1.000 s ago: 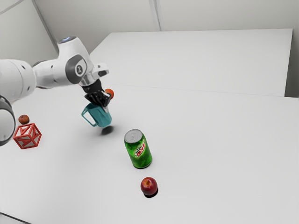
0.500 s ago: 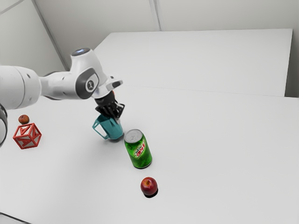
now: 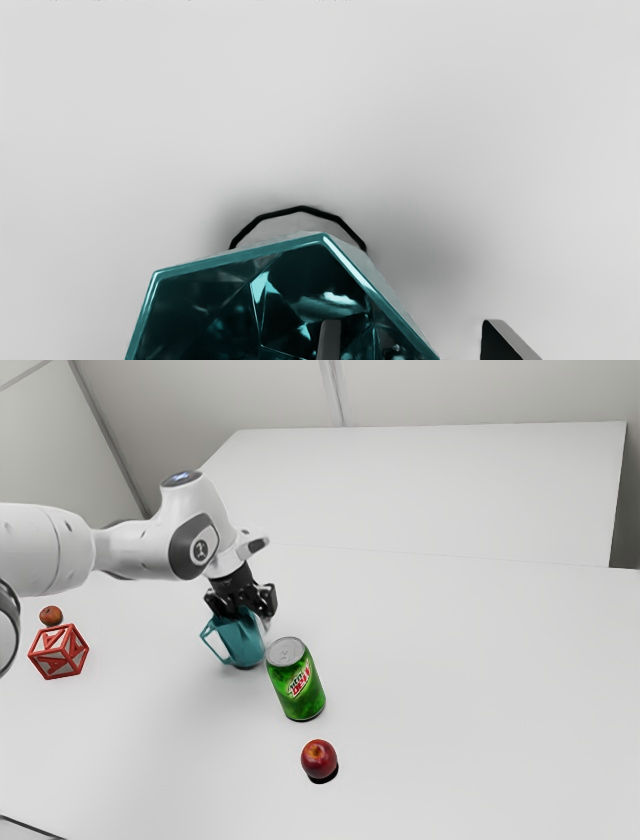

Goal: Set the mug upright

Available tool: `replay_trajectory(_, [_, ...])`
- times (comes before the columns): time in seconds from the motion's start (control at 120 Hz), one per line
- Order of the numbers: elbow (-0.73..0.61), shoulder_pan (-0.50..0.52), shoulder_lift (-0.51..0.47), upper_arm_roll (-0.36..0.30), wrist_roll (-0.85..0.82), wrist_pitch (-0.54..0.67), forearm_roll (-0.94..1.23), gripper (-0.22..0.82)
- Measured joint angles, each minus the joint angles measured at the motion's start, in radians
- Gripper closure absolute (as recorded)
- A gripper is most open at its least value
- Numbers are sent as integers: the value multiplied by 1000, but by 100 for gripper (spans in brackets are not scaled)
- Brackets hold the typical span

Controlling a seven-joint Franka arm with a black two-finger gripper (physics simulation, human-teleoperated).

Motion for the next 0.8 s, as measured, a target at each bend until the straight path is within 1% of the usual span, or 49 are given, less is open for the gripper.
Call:
replay_trajectory(0.058, [0, 0, -10, 0, -7, -3, 2, 27])
replay_trajectory(0.125, [1, 0, -19, 0, -14, -5, 3, 20])
replay_trajectory(0.283, [0, -13, -49, 0, -28, -10, 4, 9])
replay_trajectory(0.408, [4, -26, -80, 4, -36, -25, 3, 5])
replay_trajectory(0.567, [18, -41, -113, 9, -45, -57, 3, 2])
replay_trajectory(0.683, [69, -60, -131, 9, -45, -81, 81, 1])
replay_trajectory(0.8, [151, -79, -158, 8, -44, -154, 125, 1])
